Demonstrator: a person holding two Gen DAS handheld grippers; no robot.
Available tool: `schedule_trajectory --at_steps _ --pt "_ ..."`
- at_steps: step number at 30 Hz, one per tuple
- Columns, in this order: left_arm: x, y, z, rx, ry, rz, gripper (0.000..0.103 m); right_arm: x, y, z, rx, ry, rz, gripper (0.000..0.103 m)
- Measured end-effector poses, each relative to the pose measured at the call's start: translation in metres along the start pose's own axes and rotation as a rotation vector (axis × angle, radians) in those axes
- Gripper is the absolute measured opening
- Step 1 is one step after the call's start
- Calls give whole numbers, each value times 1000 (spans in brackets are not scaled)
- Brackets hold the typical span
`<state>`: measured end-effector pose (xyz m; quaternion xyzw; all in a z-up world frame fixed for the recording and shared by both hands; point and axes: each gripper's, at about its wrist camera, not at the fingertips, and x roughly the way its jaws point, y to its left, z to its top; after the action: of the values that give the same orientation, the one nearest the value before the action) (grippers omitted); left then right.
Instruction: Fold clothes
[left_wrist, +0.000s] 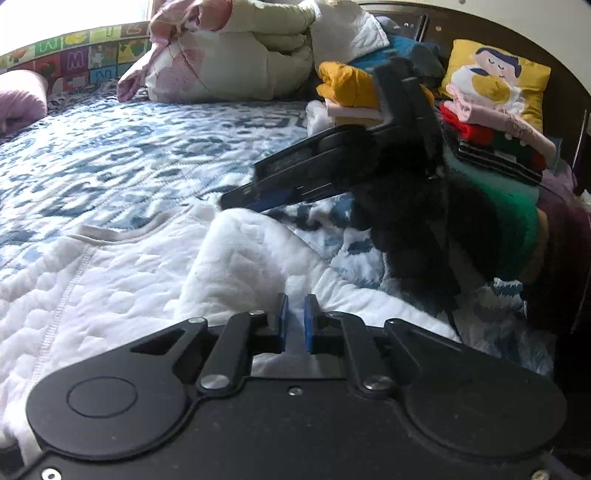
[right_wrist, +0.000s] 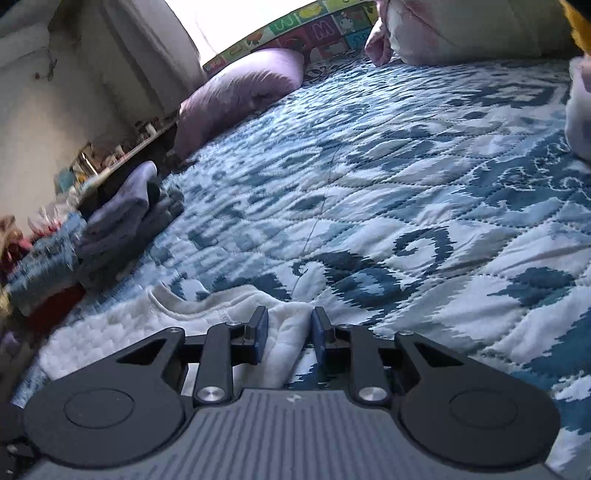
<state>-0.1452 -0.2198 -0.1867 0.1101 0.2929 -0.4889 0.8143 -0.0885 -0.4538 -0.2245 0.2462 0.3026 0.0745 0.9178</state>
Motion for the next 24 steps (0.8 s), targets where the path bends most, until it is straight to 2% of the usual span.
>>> schedule_trajectory --at_steps 2,4,8,11,12,15,17,19,20,21,23,24 --pt "-14 -11 1 32 -27 -14 14 -22 10 2 -48 -52 -5 29" --pt "-28 -23 1 64 -52 -29 33 -45 25 -1 -109 -76 25 29" --pt "-38 -49 -13 137 -19 -81 33 -60 38 -18 -147 -21 79 28" --pt "-23 -58 -22 134 55 -53 33 -45 41 -32 -184 56 33 27" --pt "-19 -58 -25 116 62 -44 33 -35 41 -38 -199 89 5 27" --pt "-18 -59 -29 83 55 -22 33 -27 32 -38 -152 97 14 26" --pt "-19 -63 -32 86 43 -2 33 -27 30 -39 -136 93 10 33" --pt "-27 -65 -35 78 15 9 34 -34 29 -39 -108 69 7 34" --pt "-35 -62 -33 67 4 4 38 -39 28 -39 -92 56 5 37" --pt "-44 -59 -32 56 -8 -1 47 -46 28 -38 -66 35 10 38" --pt "-65 -50 -30 25 -54 13 49 -64 30 -36 -17 -9 27 38" --pt "-80 -37 -31 -27 -87 41 49 -74 31 -36 0 -27 39 38"
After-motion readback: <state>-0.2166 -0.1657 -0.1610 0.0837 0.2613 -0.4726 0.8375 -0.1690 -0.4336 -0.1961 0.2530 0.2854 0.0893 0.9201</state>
